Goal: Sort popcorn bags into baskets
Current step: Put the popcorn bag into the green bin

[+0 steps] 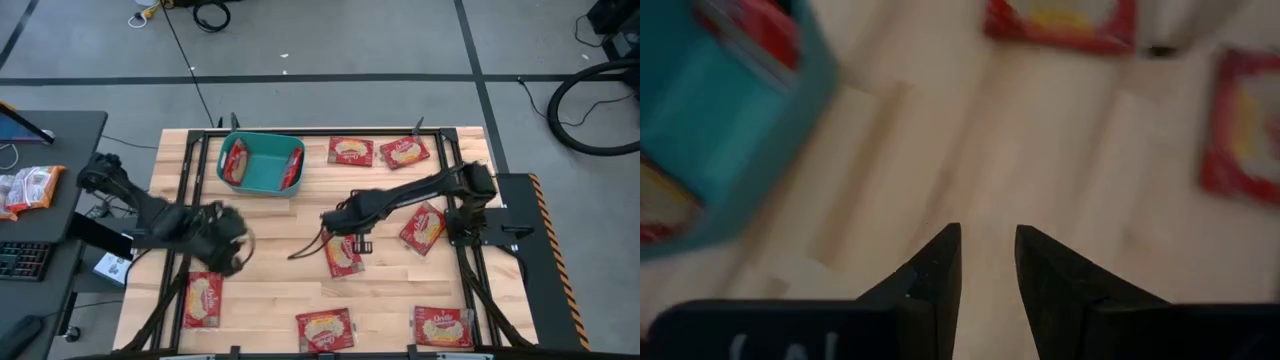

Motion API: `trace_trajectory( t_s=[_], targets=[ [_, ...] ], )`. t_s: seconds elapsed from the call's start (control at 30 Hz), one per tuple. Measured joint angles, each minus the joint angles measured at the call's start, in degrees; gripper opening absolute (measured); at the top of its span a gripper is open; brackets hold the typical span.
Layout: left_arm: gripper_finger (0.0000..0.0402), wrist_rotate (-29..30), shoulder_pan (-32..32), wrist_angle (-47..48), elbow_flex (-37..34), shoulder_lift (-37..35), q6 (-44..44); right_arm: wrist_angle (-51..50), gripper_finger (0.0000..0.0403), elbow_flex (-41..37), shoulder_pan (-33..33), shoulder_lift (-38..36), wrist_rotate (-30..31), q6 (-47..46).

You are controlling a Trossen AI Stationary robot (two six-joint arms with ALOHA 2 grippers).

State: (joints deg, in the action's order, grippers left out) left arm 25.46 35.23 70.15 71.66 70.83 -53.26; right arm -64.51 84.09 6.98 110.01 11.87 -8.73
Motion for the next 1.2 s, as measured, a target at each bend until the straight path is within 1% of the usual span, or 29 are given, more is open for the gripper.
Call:
trace_trajectory(
  t_s=[0.13, 0.23, 0.33, 0.4, 0.5, 0.53, 0.6, 0.63, 0.67, 0.77, 0.9, 1.03, 1.13, 1.2],
  targets=[
    [0.0102, 1.42, 9.71, 0.0, 0.0, -0.09, -6.65, 0.38, 0.0007, 0.0, 0.82, 5.82, 3.52, -0.59],
    [0.0102, 5.25, 14.23, 0.06, 0.0, -0.11, -10.06, 1.58, 0.0007, 0.0, 0.85, 9.53, 4.92, -0.59],
    [0.0102, 8.48, 16.3, 0.02, 0.0, -0.09, -11.93, 4.54, 0.0007, 0.43, 0.87, 11.7, 3.57, -0.68],
    [0.0102, 9.17, 16.52, -0.09, 0.0, -0.06, -12.19, 6.38, 0.0007, 2.47, 0.81, 12.51, 1.95, -0.9],
    [0.0102, 9.05, 16.5, -0.39, 0.0, 0.44, -11.98, 15.24, 0.0007, 7.22, 1.64, 12.55, -1.73, -1.86],
    [0.0102, 9.02, 16.49, -0.57, -0.04, 0.54, -11.61, 16.72, 0.0007, 8.34, 2.35, 11.58, -3.74, -1.66],
    [0.0102, 9.09, 15.94, -0.81, -0.09, 0.96, -10.13, 23.0, 0.0007, 10.45, 3.59, 9.32, -8.19, -1.35],
    [0.0102, 9.25, 15.52, -1.12, -0.1, 1.39, -8.94, 26.89, 0.0007, 11.24, 4.14, 8.37, -9.89, -1.57],
    [0.0102, 9.23, 15.02, -1.42, -0.13, 1.79, -7.76, 28.64, 0.0007, 11.74, 4.66, 7.24, -10.67, -2.21],
    [0.0103, 9.05, 13.01, -1.89, -0.17, 2.75, -5.83, 29.62, 0.0007, 12.35, 6.25, 4.19, -9.21, -7.04],
    [0.0103, 5.18, 7.8, -7.08, -0.22, 5.26, 0.53, 24.24, 0.0007, 12.32, 9.6, -0.09, -4.65, -14.87],
    [0.011, 2.59, 2.62, -19.33, -0.2, 9.02, 11.0, 16.03, 0.0007, 12.32, 14.75, -4.03, -1.5, -23.45],
    [0.0133, -2.2, -0.38, -28.66, -0.2, 12.55, 17.65, 10.32, 0.0007, 12.26, 19.04, -8.85, -0.04, -32.47],
    [0.0157, -6.53, -1.89, -32.63, -0.2, 15.49, 20.77, 6.88, 0.0007, 12.28, 22.37, -12.57, 3.76, -38.33]
  ],
)
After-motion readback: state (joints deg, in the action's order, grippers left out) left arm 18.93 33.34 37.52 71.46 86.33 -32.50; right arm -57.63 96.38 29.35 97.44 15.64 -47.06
